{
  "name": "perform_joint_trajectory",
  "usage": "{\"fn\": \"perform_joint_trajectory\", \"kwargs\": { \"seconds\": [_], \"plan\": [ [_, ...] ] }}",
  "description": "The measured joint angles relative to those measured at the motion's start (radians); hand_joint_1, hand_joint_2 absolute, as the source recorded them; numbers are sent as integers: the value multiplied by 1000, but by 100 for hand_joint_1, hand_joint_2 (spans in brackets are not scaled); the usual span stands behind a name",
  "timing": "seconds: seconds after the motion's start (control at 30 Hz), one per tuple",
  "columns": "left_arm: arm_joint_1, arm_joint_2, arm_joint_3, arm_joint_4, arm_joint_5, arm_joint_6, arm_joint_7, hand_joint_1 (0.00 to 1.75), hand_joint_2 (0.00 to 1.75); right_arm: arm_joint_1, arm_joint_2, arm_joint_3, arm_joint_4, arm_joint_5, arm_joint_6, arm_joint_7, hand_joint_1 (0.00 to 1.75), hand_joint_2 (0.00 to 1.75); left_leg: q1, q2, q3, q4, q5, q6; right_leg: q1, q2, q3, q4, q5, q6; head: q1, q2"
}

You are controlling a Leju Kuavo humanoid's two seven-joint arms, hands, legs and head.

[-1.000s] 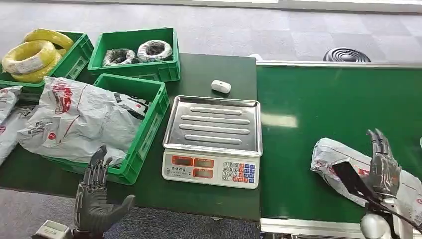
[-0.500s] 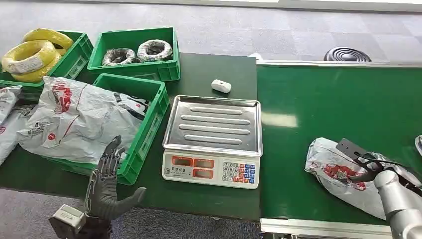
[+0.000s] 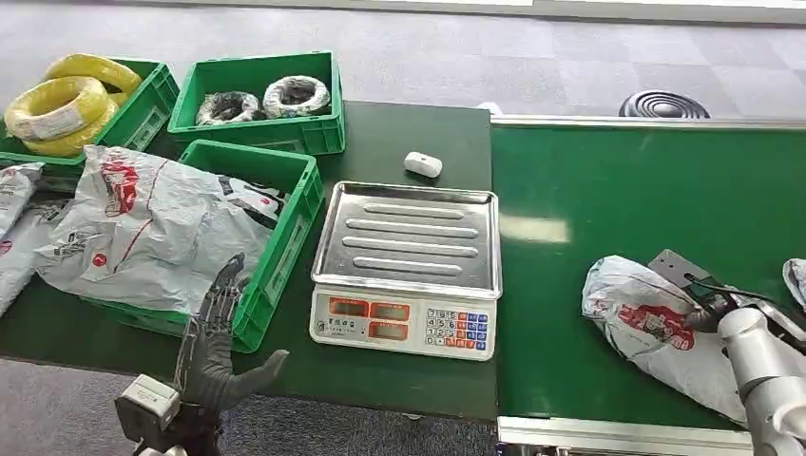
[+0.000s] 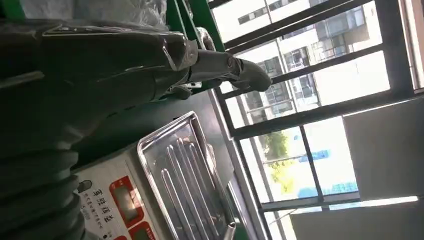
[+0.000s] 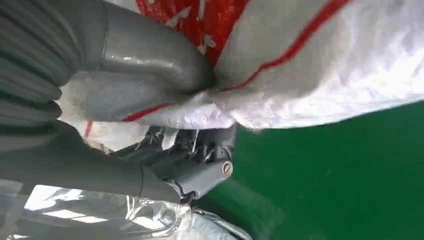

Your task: Moved the parcel from conveyor to table for the left to box.

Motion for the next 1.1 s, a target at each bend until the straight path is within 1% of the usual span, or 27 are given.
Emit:
{"fn": "perform_joint_trajectory", "kwargs": {
  "seconds": [0.1, 0.23, 0.3, 0.33, 0.47, 0.53, 0.57, 0.63, 0.67, 0.7, 0.73, 0.8, 0.97, 1.0, 1.03, 1.1],
  "plan": [
    [7, -3, 8, -1, 0, -2, 4, 0, 175, -11, 9, -20, 0, -9, -96, 2, 175, 175, 0, 0, 0, 0, 0, 0, 0, 0, 0, 0, 0, 0, 0, 0],
    [12, -6, 15, -2, 0, -3, 5, 0, 175, -31, 18, -35, 0, -10, -111, 2, 175, 175, 0, 0, 0, 0, 0, 0, 0, 0, 0, 0, 0, 0, 0, 0],
    [13, -7, 19, -2, 0, -3, 5, 0, 175, -32, 23, -41, -3, -22, -145, -3, 175, 175, 0, 0, 0, 0, 0, 0, 0, 0, 0, 0, 0, 0, 0, 0],
    [15, -8, 19, -3, 0, -2, 6, 0, 175, -31, 27, -49, -7, -34, -188, -16, 175, 175, 0, 0, 0, 0, 0, 0, 0, 0, 0, 0, 0, 0, 0, 0],
    [34, -12, 21, -20, 0, 7, 9, 0, 175, -18, 38, -98, -72, -92, -429, -107, 175, 175, 0, 0, 0, 0, 0, 0, 0, 0, 0, 0, 0, 0, 0, 0],
    [41, -13, 21, -26, -2, 18, 10, 0, 175, -5, 44, -121, -124, -118, -517, -162, 175, 175, 0, 0, 0, 0, 0, 0, 0, 0, 0, 0, 0, 0, 0, 0],
    [42, -14, 21, -27, -2, 26, 10, 0, 175, 3, 47, -129, -157, -129, -559, -193, 175, 175, 0, 0, 0, 0, 0, 0, 0, 0, 0, 0, 0, 0, 0, 0],
    [43, -14, 18, -29, -2, 45, 9, 0, 175, 27, 60, -135, -243, -156, -651, -311, 175, 175, 0, 0, -1, 0, 0, 0, 0, 0, -1, 0, 0, 0, 0, 0],
    [45, -14, 18, -33, -3, 53, 8, 0, 175, 36, 70, -134, -294, -166, -665, -350, 175, 175, 0, 2, -1, 0, 0, 0, 0, 1, -1, 0, 0, 0, 0, 0],
    [45, -14, 17, -40, -6, 59, 6, 0, 175, 48, 90, -126, -383, -174, -665, -359, 175, 175, 0, 3, 0, 0, 0, 0, 0, 1, -1, 0, 0, 0, -1, 0],
    [45, -14, 16, -42, -7, 61, 5, 0, 175, 54, 97, -123, -411, -176, -665, -357, 175, 175, 0, 3, 0, 0, 0, 0, 0, 1, -1, 0, 0, 0, 0, 0],
    [46, -14, 17, -44, -7, 61, 5, 0, 175, 65, 108, -118, -463, -182, -666, -355, 175, 175, 0, 0, 0, 0, 0, 0, 0, -1, 0, 0, 0, 0, 0, 0],
    [47, -13, 17, -48, -7, 63, 4, 0, 175, 79, 121, -109, -520, -198, -672, -371, 175, 175, 0, 0, 0, 0, 1, -1, 0, -1, 0, 0, 0, 0, 0, 0],
    [48, -13, 17, -50, -7, 65, 2, 0, 175, 83, 123, -106, -530, -207, -674, -402, 175, 175, 0, 0, -1, 0, 1, -1, 0, -1, 0, 0, 0, 0, 0, 0],
    [48, -12, 18, -52, -7, 69, -4, 0, 175, 91, 128, -97, -551, -218, -673, -458, 175, 175, 0, 0, -1, 0, 1, -1, 0, -1, 0, 0, 0, 0, 0, 0],
    [48, -11, 20, -61, -7, 76, -14, 0, 175, 102, 150, -63, -610, -216, -663, -517, 175, 175, 0, 2, -1, 0, 1, -1, 0, 1, 0, 0, 0, 0, 0, 0]
  ]
}}
